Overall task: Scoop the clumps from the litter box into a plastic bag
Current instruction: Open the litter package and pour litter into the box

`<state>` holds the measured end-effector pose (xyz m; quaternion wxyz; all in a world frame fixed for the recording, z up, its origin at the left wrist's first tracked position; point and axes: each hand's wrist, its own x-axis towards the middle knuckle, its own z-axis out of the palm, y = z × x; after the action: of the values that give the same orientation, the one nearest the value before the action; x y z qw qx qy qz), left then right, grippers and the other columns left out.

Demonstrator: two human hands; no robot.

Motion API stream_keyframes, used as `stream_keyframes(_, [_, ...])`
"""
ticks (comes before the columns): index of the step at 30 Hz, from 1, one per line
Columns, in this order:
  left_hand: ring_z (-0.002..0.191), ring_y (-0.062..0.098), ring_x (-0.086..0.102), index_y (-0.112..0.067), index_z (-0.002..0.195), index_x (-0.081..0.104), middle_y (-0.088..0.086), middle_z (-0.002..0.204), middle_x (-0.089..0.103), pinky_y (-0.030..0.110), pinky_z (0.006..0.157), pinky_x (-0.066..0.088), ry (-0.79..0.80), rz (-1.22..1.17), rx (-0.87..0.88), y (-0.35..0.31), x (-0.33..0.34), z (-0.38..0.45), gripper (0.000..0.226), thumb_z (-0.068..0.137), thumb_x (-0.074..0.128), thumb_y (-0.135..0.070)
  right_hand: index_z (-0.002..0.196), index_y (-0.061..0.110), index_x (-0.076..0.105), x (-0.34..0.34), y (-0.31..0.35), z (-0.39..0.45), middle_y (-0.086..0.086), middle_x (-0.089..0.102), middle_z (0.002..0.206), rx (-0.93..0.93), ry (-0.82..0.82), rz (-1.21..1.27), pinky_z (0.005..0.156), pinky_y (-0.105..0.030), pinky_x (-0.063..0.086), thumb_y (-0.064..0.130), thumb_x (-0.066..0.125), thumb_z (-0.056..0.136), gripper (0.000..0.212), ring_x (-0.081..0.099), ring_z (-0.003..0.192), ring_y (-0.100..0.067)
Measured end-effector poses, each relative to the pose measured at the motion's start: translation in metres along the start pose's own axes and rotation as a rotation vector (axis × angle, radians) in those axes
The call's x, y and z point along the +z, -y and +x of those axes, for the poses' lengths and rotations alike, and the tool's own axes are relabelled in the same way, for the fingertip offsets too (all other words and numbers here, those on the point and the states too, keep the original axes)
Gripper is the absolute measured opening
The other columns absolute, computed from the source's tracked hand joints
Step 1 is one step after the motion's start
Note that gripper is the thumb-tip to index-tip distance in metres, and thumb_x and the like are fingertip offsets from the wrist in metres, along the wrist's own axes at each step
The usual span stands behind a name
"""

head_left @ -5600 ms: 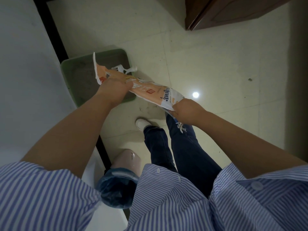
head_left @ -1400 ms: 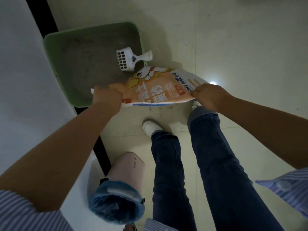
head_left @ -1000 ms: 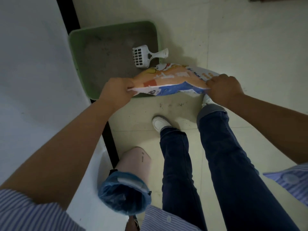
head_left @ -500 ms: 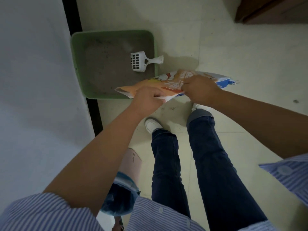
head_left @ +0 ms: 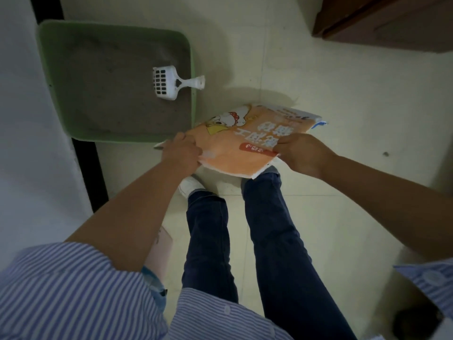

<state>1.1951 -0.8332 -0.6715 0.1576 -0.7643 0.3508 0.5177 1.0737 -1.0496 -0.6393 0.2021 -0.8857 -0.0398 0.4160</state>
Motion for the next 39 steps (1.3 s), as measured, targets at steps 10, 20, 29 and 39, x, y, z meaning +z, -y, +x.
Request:
stream_keyframes(10, [0.129,0.03,0.037,0.001,0.136,0.041,0.02,0.138,0.043,0.033,0.108,0.031,0.002,0.003,0.139,-0.051,-0.039,-0.02,0.042,0.098,0.04,-0.017,0.117,0.003,0.062,-0.007,-0.023,-0.034,-0.016,0.059,0.125,0.374,-0.13,0.238,0.095,-0.034,0.04,0.02,0.043,0.092,0.036,0.053,0.115,-0.031])
stream_keyframes(20, [0.105,0.03,0.056,-0.002,0.121,0.048,0.016,0.113,0.06,0.037,0.086,0.047,-0.037,0.244,0.142,-0.125,-0.085,-0.061,0.03,0.1,0.036,-0.018,0.116,0.009,0.06,-0.048,-0.023,-0.101,-0.012,0.059,0.117,0.234,-0.03,-0.033,0.08,-0.034,0.043,0.016,0.04,0.096,0.029,0.055,0.106,-0.031])
stream_keyframes(29, [0.106,0.031,0.056,0.001,0.124,0.045,0.017,0.117,0.057,0.036,0.08,0.046,-0.047,0.542,0.225,-0.15,-0.087,-0.119,0.03,0.097,0.036,-0.006,0.106,0.007,0.06,-0.018,0.029,-0.148,-0.01,0.058,0.114,0.325,-0.032,0.018,0.08,-0.03,0.036,0.007,0.046,0.089,0.022,0.054,0.105,-0.027])
stream_keyframes(39, [0.104,0.028,0.057,0.0,0.12,0.05,0.014,0.116,0.059,0.028,0.064,0.029,-0.07,0.833,0.45,-0.173,-0.037,-0.172,0.027,0.101,0.037,-0.014,0.099,0.004,0.065,0.051,0.117,-0.208,-0.014,0.061,0.109,0.595,-0.298,0.32,0.082,-0.034,0.041,0.004,0.053,0.083,0.02,0.057,0.101,-0.029])
